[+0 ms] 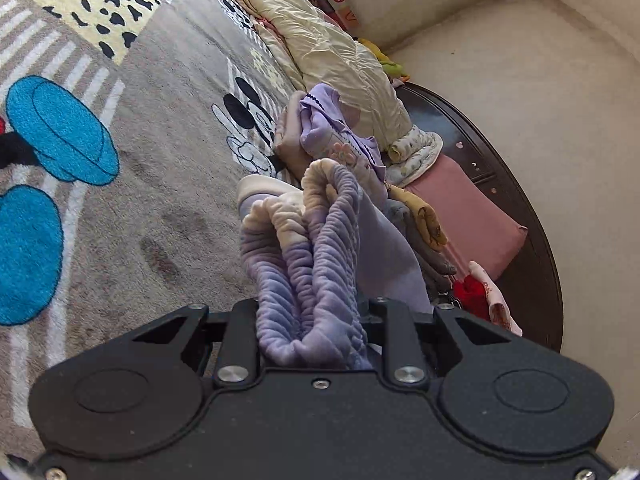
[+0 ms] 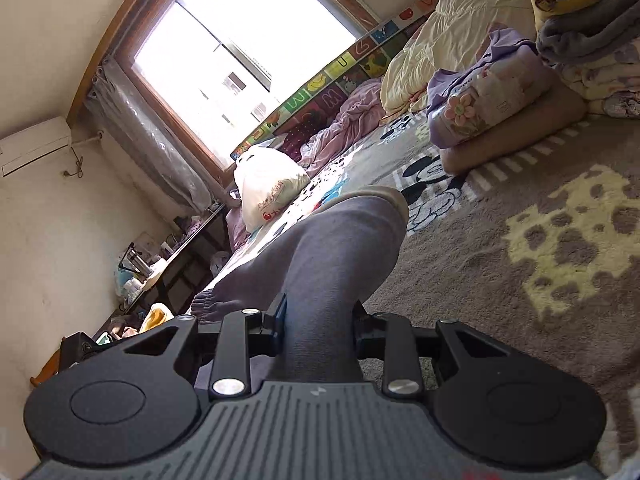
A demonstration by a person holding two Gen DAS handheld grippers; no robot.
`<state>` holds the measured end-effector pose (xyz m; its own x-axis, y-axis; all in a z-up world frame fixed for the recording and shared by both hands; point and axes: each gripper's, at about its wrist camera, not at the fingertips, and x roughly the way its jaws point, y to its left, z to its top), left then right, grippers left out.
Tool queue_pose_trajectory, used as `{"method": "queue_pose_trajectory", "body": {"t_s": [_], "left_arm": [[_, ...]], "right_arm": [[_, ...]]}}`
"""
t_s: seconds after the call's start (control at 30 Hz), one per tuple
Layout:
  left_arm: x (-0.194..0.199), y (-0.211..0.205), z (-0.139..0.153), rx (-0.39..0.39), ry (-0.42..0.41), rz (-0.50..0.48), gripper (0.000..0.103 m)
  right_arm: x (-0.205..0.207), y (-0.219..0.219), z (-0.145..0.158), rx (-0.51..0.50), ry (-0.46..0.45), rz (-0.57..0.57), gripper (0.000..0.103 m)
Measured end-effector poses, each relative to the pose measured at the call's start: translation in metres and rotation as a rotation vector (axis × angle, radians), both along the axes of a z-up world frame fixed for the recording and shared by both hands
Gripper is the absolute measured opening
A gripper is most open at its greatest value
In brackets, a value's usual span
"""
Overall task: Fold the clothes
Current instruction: 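Carry the folded sweatpants with both tools onto the folded clothes stack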
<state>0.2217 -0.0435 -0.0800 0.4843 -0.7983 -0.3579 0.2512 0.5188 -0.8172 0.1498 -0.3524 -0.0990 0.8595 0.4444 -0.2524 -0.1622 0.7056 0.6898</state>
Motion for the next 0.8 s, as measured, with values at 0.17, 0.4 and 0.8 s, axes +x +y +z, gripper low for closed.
{"method": "queue_pose_trajectory", "body": {"t_s": [0.17, 0.4, 0.8], "left_arm": [[0.024, -0.048, 0.004, 0.010, 0.029, -0.036, 0.022], [0.096, -0.099, 0.035, -0.080, -0.028, -0.033, 0.021], [0.210, -0.176, 0.092, -0.330, -0.392, -0.040, 0.021]], "right_arm": [[-0.010, -0.048, -0.012, 0.031, 0.015, -0.066, 0.032], [0.035, -0.106, -0.008, 0.073, -0.037, -0.126, 0.032], [0.169, -0.168, 0.057, -0.043, -0.349, -0.217, 0.032]]}}
